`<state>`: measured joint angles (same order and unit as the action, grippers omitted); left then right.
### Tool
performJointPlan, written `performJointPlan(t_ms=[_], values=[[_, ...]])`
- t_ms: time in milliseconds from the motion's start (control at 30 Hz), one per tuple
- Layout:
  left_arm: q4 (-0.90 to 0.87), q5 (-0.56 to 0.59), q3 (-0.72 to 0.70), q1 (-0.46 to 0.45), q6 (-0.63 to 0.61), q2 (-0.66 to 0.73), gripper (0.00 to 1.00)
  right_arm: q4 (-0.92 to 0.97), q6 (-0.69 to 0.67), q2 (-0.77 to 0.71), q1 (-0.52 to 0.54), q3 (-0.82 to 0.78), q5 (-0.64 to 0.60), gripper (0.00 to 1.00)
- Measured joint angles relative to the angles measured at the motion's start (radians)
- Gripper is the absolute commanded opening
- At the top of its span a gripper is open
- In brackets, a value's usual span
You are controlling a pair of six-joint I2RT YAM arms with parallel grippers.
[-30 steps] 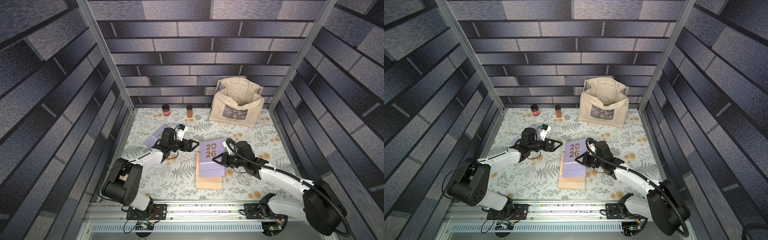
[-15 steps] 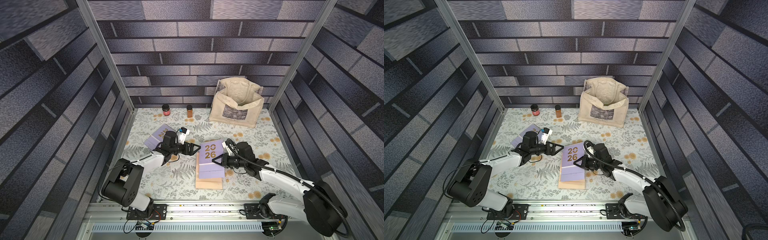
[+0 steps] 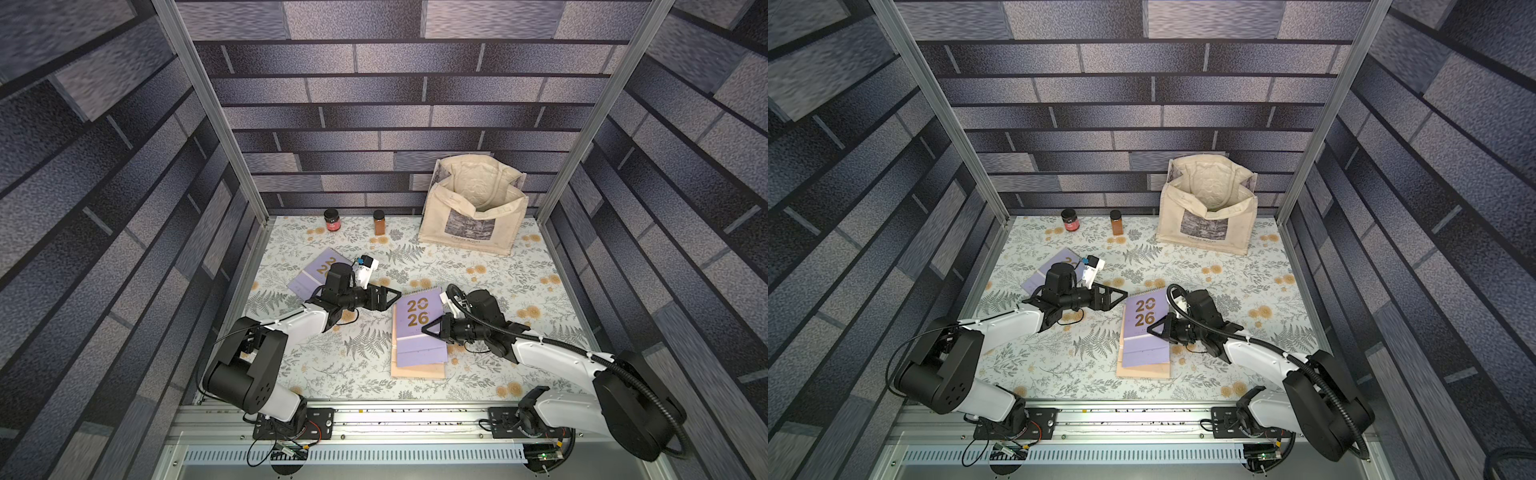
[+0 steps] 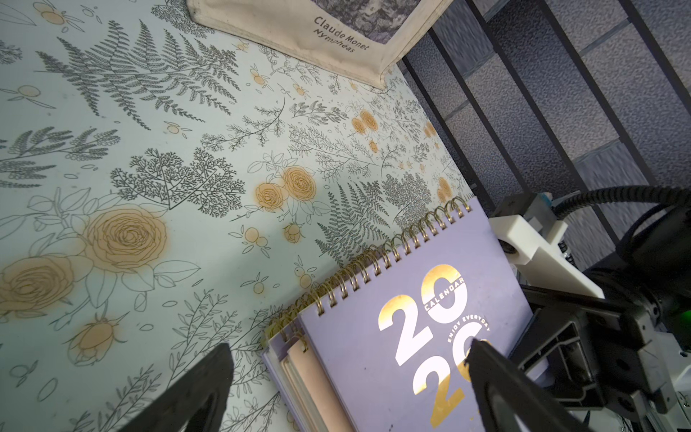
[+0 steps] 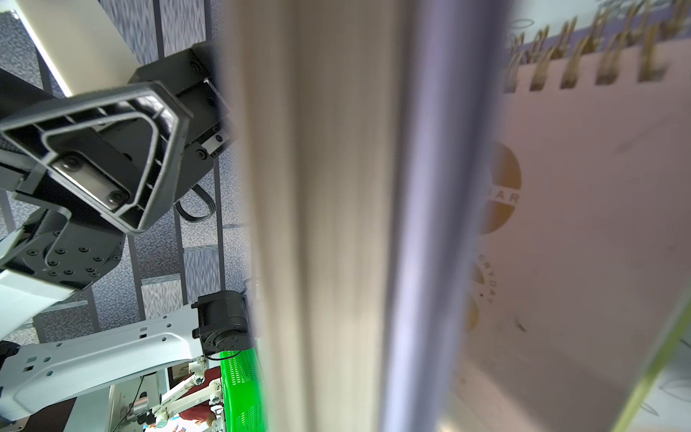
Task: Stack the calendars
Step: Place the calendar at the calendar.
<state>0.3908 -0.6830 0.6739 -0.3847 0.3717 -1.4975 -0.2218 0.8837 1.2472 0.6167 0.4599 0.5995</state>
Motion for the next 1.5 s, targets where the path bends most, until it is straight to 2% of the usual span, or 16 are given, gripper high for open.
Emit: performJointPlan(t_ms=[333, 1500], values=[[0.000, 0.000, 0.000, -0.002, 0.000, 0.000, 1.00, -0.082, 0.038, 0.045, 0.049, -0.016, -0.016, 0.00], [-0.013, -0.001, 0.000, -0.034, 0.000, -0.002, 1.00, -0.193, 0.082, 0.038, 0.052, -0.097, -0.048, 0.00]])
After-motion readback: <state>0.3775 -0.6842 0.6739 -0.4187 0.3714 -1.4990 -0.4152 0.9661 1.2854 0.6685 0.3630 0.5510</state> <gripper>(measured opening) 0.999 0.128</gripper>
